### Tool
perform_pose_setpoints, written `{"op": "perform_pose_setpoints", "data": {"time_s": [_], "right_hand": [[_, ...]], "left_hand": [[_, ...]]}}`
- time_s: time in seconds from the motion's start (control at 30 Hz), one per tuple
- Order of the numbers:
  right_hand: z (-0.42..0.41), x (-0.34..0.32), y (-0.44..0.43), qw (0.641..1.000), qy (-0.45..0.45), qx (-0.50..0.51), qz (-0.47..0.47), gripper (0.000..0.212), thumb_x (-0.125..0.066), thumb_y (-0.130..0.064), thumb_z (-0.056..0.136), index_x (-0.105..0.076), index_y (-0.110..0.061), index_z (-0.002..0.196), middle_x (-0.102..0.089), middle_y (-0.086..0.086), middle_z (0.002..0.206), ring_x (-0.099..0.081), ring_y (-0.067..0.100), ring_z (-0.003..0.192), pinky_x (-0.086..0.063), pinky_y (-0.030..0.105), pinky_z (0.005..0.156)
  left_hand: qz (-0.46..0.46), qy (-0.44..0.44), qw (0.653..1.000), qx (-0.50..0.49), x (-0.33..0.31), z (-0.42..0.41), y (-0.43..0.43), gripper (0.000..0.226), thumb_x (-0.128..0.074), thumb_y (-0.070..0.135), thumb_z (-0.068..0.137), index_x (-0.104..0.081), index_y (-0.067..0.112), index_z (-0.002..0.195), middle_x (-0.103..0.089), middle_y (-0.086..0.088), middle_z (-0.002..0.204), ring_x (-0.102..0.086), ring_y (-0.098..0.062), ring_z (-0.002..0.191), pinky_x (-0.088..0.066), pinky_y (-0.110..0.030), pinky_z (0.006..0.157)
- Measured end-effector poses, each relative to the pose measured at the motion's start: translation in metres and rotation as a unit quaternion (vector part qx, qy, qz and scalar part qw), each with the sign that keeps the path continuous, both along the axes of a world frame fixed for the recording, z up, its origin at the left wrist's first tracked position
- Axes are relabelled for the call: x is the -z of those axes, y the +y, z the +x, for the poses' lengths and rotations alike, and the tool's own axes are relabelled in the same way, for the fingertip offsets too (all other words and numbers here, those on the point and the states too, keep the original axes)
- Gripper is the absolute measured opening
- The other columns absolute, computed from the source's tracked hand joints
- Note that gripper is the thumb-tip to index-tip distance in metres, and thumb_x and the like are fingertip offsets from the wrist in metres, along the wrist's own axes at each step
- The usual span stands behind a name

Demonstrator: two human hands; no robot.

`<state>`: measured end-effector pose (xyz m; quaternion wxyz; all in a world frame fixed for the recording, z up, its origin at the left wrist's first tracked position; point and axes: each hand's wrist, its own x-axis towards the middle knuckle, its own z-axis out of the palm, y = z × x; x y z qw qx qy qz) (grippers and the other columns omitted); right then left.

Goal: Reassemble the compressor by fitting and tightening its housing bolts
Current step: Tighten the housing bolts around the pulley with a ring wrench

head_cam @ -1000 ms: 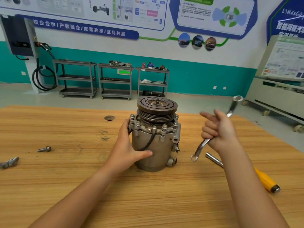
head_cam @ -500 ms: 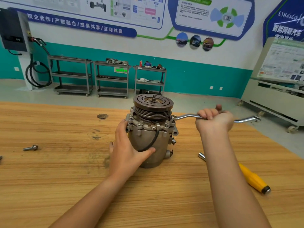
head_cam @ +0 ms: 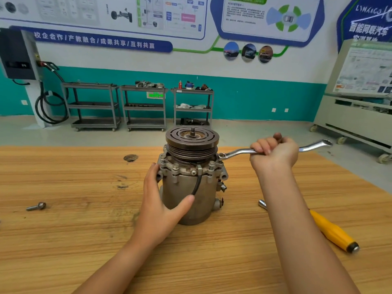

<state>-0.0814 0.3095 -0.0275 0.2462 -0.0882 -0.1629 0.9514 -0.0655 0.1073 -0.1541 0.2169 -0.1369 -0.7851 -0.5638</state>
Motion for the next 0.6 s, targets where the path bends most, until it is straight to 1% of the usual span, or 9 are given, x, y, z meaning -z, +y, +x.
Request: {"op": "perform_pose_setpoints", "data": {"time_s": [0.03, 0.1, 0.17, 0.23, 0.3, 0.4, 0.43, 0.5, 0.6], "right_hand": [[-0.001, 0.001, -0.002, 1.000, 0.000, 0.005, 0.008, 0.034, -0.026, -0.016, 0.098, -0.039, -0.015, 0.066, -0.021, -0.007, 0.039, -0.017, 0.009, 0.031, -0.015, 0.016, 0.034], [-0.003, 0.000, -0.005, 0.999, 0.000, 0.024, 0.026, 0.031, -0.027, -0.014, 0.097, -0.036, -0.015, 0.067, -0.021, -0.007, 0.039, -0.017, 0.009, 0.032, -0.015, 0.016, 0.035], [-0.006, -0.004, -0.007, 0.998, -0.003, 0.035, 0.049, 0.029, -0.029, -0.013, 0.095, -0.034, -0.015, 0.067, -0.020, -0.007, 0.039, -0.016, 0.009, 0.032, -0.016, 0.016, 0.035], [-0.010, -0.009, -0.006, 0.996, -0.009, 0.019, 0.081, 0.029, -0.030, -0.012, 0.095, -0.032, -0.015, 0.066, -0.019, -0.007, 0.039, -0.016, 0.009, 0.032, -0.016, 0.017, 0.034], [-0.015, -0.014, -0.002, 0.994, -0.023, -0.026, 0.107, 0.031, -0.031, -0.013, 0.096, -0.032, -0.015, 0.065, -0.019, -0.007, 0.038, -0.015, 0.009, 0.031, -0.016, 0.016, 0.034], [-0.024, -0.014, 0.004, 0.988, -0.052, -0.084, 0.118, 0.032, -0.029, -0.011, 0.096, -0.032, -0.015, 0.064, -0.020, -0.007, 0.036, -0.016, 0.009, 0.029, -0.015, 0.015, 0.033], [-0.027, -0.013, 0.005, 0.987, -0.061, -0.091, 0.114, 0.032, -0.028, -0.010, 0.095, -0.032, -0.015, 0.064, -0.020, -0.007, 0.036, -0.016, 0.009, 0.028, -0.016, 0.015, 0.033], [-0.032, -0.010, 0.005, 0.989, -0.072, -0.085, 0.100, 0.033, -0.025, -0.011, 0.096, -0.033, -0.015, 0.065, -0.021, -0.007, 0.034, -0.017, 0.008, 0.027, -0.016, 0.014, 0.033], [-0.030, -0.007, 0.002, 0.992, -0.067, -0.038, 0.095, 0.032, -0.025, -0.012, 0.097, -0.034, -0.014, 0.067, -0.022, -0.007, 0.034, -0.018, 0.008, 0.026, -0.018, 0.013, 0.034]], "left_hand": [[-0.010, 0.006, 1.000, 0.003, 0.001, 0.000, -0.002, 0.091, -0.070, 0.059, 0.067, -0.007, 0.053, 0.132, -0.016, 0.022, 0.148, -0.019, 0.004, 0.135, -0.022, -0.026, 0.108], [-0.029, 0.019, 0.999, 0.005, 0.003, -0.001, -0.005, 0.082, -0.065, 0.049, 0.073, -0.005, 0.055, 0.129, -0.014, 0.020, 0.150, -0.020, -0.003, 0.139, -0.024, -0.029, 0.110], [-0.040, 0.032, 0.999, 0.004, 0.004, -0.003, -0.006, 0.081, -0.065, 0.038, 0.079, -0.004, 0.057, 0.128, -0.013, 0.019, 0.150, -0.021, -0.007, 0.140, -0.026, -0.030, 0.110], [-0.036, 0.036, 0.999, 0.006, 0.004, -0.003, -0.006, 0.078, -0.062, 0.046, 0.078, -0.004, 0.059, 0.128, -0.014, 0.019, 0.150, -0.021, -0.007, 0.140, -0.026, -0.031, 0.110], [-0.029, 0.032, 0.999, 0.008, 0.004, -0.004, -0.006, 0.075, -0.060, 0.054, 0.079, -0.003, 0.060, 0.128, -0.014, 0.018, 0.151, -0.022, -0.006, 0.139, -0.026, -0.031, 0.110], [-0.023, 0.025, 0.999, 0.015, 0.006, -0.004, -0.008, 0.072, -0.058, 0.055, 0.081, -0.003, 0.061, 0.127, -0.014, 0.018, 0.152, -0.023, -0.007, 0.139, -0.028, -0.038, 0.112], [-0.021, 0.023, 0.999, 0.018, 0.006, -0.004, -0.010, 0.071, -0.058, 0.054, 0.081, -0.004, 0.062, 0.127, -0.015, 0.018, 0.152, -0.023, -0.008, 0.139, -0.028, -0.041, 0.112], [-0.021, 0.021, 0.999, 0.022, 0.007, -0.004, -0.011, 0.074, -0.060, 0.043, 0.082, -0.004, 0.064, 0.126, -0.015, 0.021, 0.150, -0.025, -0.007, 0.138, -0.030, -0.044, 0.112], [-0.017, 0.023, 0.999, 0.021, 0.007, -0.002, -0.009, 0.078, -0.061, 0.033, 0.085, -0.003, 0.067, 0.123, -0.016, 0.026, 0.144, -0.025, -0.005, 0.137, -0.030, -0.042, 0.112]]}}
